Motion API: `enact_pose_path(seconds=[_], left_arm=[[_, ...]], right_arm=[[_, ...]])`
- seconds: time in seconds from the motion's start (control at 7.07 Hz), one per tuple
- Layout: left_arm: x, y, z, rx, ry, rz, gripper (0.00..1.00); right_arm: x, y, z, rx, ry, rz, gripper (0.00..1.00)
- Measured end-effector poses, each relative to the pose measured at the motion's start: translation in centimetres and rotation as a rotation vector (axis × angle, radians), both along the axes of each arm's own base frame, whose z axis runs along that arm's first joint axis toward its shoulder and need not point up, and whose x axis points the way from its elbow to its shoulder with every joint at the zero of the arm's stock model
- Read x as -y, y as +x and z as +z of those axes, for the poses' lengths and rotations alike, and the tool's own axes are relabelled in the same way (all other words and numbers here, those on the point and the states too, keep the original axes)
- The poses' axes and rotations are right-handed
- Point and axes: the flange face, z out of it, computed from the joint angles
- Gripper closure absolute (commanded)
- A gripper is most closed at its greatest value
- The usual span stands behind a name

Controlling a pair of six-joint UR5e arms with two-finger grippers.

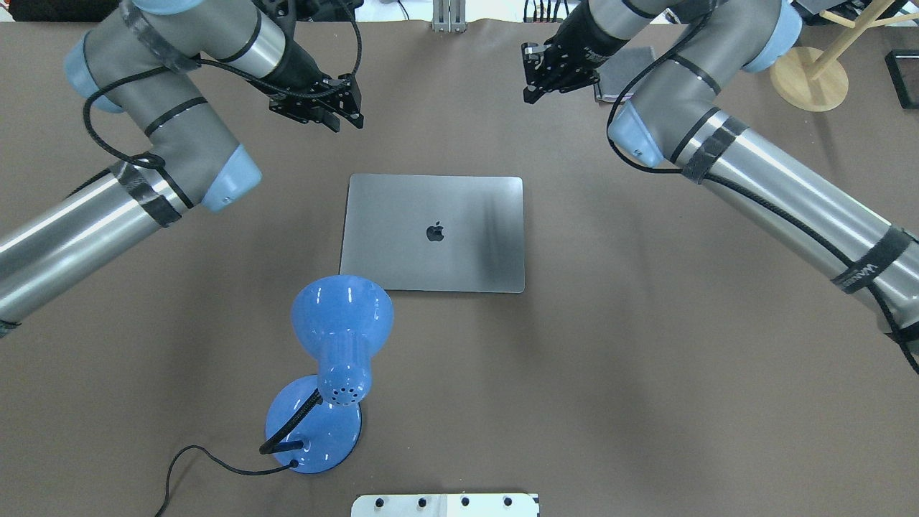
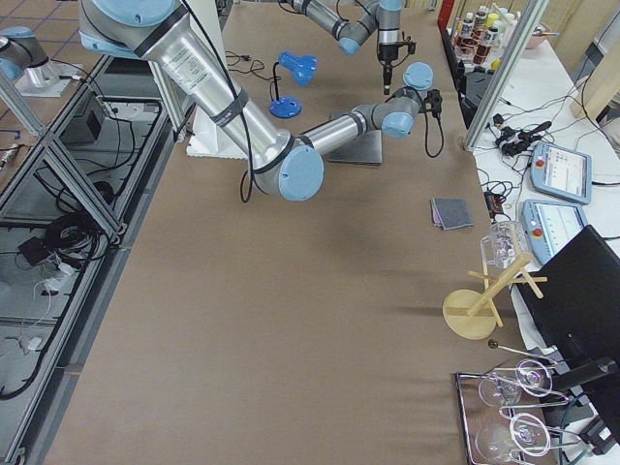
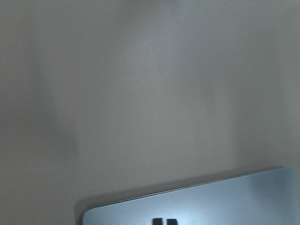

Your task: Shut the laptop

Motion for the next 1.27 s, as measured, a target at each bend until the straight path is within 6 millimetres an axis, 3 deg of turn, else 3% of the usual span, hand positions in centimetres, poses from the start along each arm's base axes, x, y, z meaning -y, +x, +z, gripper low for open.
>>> enact_pose_path(seconds=[0.28, 0.57, 0.85, 0.99, 1.13, 1.27], left_arm=[[0.7, -11.5, 3.4, 0.017, -0.002, -0.136, 0.02], [-1.6, -22.8, 9.0, 0.1, 0.083, -0.208, 0.02], [-4.5, -33.5, 14.1, 0.273, 0.181, -0.19, 0.02], [-6.1, -38.0, 17.1, 0.37, 0.194, -0.13, 0.02], [-7.4, -40.8, 20.2, 0.43, 0.146, -0.073, 0.02], [-9.1, -42.3, 23.9, 0.459, 0.065, -0.031, 0.02]], right_arm=[[0.6, 8.5, 4.3, -0.076, -0.027, 0.063, 0.01], [0.3, 16.7, 11.0, -0.287, 0.058, 0.06, 0.0], [-1.3, 25.1, 16.8, -0.521, 0.123, -0.071, 0.0], [-3.3, 29.0, 20.2, -0.566, 0.123, -0.141, 0.0], [-5.6, 32.2, 23.9, -0.563, 0.102, -0.178, 0.0], [-7.7, 34.6, 26.9, -0.533, 0.065, -0.187, 0.0]])
